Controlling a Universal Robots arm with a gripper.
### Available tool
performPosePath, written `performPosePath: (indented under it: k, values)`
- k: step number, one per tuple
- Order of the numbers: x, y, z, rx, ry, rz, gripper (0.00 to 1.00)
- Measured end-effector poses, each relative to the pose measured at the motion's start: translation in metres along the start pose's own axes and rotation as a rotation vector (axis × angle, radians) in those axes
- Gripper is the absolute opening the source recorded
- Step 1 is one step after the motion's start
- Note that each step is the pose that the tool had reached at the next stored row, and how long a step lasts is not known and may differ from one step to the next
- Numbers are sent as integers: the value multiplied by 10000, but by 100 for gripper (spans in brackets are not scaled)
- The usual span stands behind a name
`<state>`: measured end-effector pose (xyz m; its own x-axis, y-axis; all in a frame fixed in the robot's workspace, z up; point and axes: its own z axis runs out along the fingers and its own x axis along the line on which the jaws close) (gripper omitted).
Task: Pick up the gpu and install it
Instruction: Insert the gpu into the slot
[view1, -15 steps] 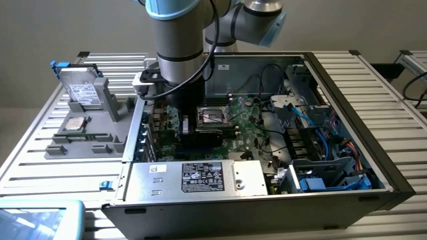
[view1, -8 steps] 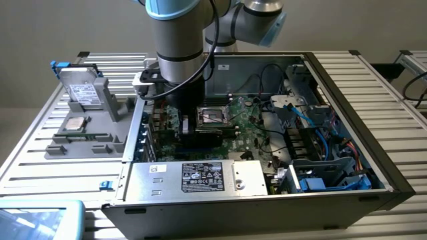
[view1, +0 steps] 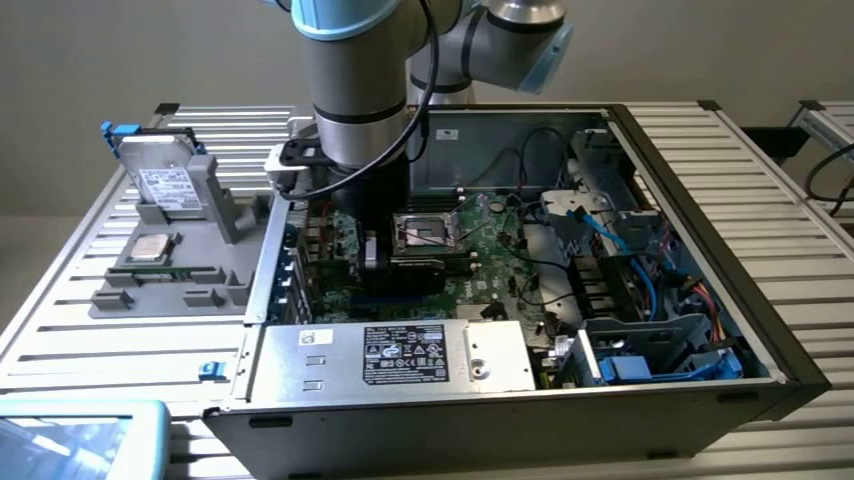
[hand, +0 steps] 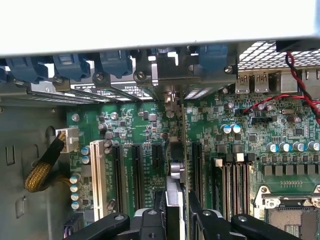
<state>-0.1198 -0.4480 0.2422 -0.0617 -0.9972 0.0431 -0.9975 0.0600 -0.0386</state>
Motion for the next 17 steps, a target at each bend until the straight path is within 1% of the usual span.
performPosePath:
  k: [4,12,17]
  values:
    - [0,0,-1,-28,4,-2,29]
    - [0,0,0,-44,4,-9,29]
    - [1,1,1,-44,3,-17,29]
